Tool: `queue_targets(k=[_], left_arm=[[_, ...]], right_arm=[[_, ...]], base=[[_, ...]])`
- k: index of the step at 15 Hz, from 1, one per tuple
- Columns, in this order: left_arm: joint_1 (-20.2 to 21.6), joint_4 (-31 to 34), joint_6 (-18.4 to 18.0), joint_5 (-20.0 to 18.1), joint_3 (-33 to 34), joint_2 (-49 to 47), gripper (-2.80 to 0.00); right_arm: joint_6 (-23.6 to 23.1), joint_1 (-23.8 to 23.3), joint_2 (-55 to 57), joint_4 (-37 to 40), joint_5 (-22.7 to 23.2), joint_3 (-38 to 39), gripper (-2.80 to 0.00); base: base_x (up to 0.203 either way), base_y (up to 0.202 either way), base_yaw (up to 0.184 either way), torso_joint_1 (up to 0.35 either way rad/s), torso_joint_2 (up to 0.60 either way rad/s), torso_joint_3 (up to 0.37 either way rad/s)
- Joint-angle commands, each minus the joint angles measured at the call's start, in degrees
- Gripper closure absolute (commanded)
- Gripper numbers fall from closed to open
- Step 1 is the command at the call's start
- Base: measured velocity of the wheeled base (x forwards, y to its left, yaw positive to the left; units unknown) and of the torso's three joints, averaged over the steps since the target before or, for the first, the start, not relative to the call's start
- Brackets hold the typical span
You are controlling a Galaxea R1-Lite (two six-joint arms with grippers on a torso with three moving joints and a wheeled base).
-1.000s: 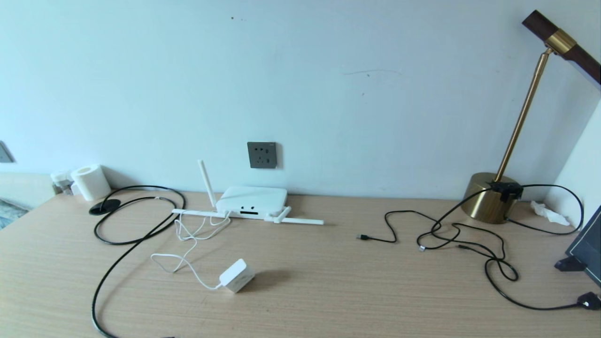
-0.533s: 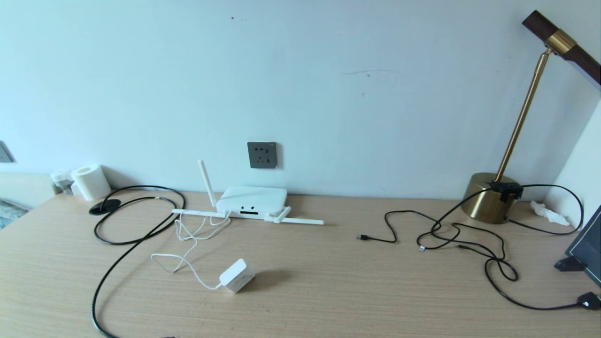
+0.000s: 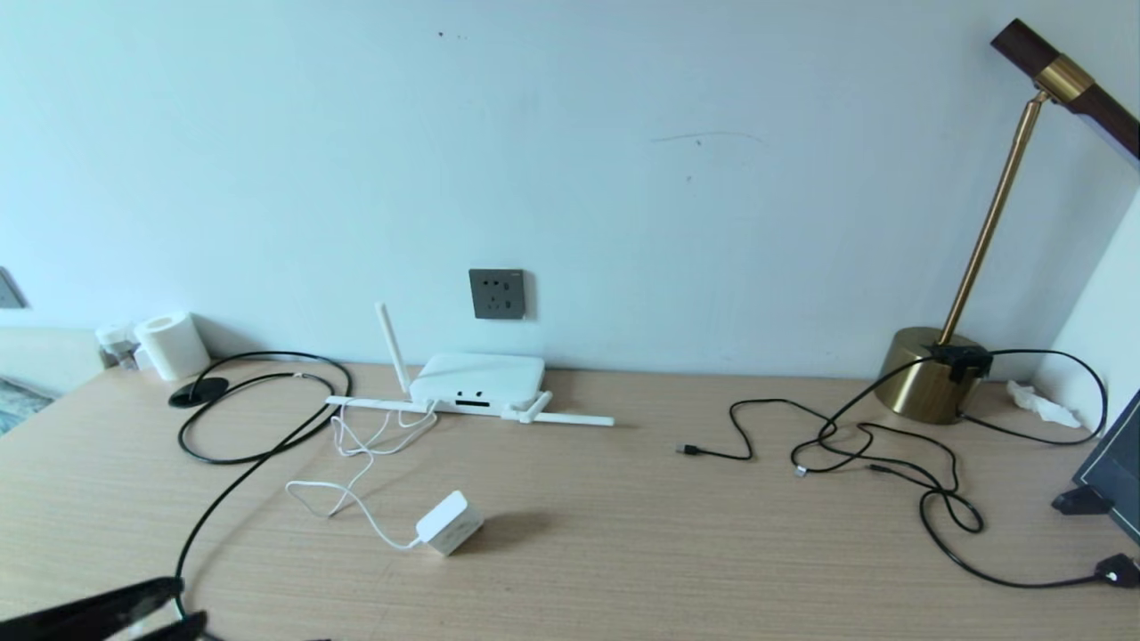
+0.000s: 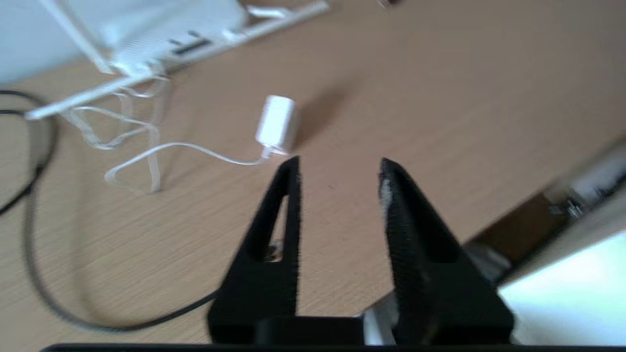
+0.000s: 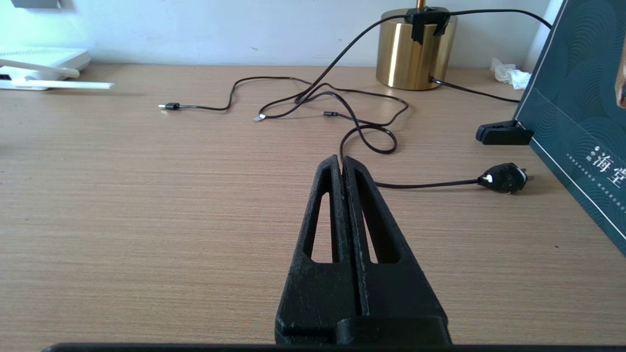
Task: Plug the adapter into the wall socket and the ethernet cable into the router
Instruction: Pick up plug
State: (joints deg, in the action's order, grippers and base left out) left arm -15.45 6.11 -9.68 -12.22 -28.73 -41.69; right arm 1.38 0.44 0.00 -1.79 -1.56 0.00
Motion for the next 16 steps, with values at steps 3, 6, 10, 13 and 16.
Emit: queue_targets(k=[3, 6, 10, 13, 16], left_arm=[[-5.91, 0.36, -7.96, -6.03, -4.75, -23.25, -2.80], [-6.29, 1.11, -13.31, -7.43, -6.63, -31.06, -2.80], [-2.68, 2.75, -25.95, -6.18, -15.55, -44.92, -2.80], [4.41, 14.86, -39.41, -3.99, -28.80, -50.66, -2.80], [5.95, 23.42, -45.91, -2.56, -36.00, -54.54, -2.80]], right_arm=[[0.02, 0.02, 0.00, -0.05, -0.02, 0.62, 0.00], [0.02, 0.00, 0.00, -0.05, -0.02, 0.62, 0.00], [-0.13, 0.00, 0.00, -0.05, -0.02, 0.62, 0.00], [0.02, 0.00, 0.00, -0.05, -0.02, 0.62, 0.00], [0.02, 0.07, 0.00, -0.05, -0.02, 0.55, 0.00]], base=[[0.000, 0.000, 0.000, 0.000, 0.00, 0.000], [0.000, 0.000, 0.000, 0.000, 0.00, 0.000], [0.000, 0.000, 0.000, 0.000, 0.00, 0.000], [0.000, 0.000, 0.000, 0.000, 0.00, 0.000], [0.000, 0.000, 0.000, 0.000, 0.00, 0.000]])
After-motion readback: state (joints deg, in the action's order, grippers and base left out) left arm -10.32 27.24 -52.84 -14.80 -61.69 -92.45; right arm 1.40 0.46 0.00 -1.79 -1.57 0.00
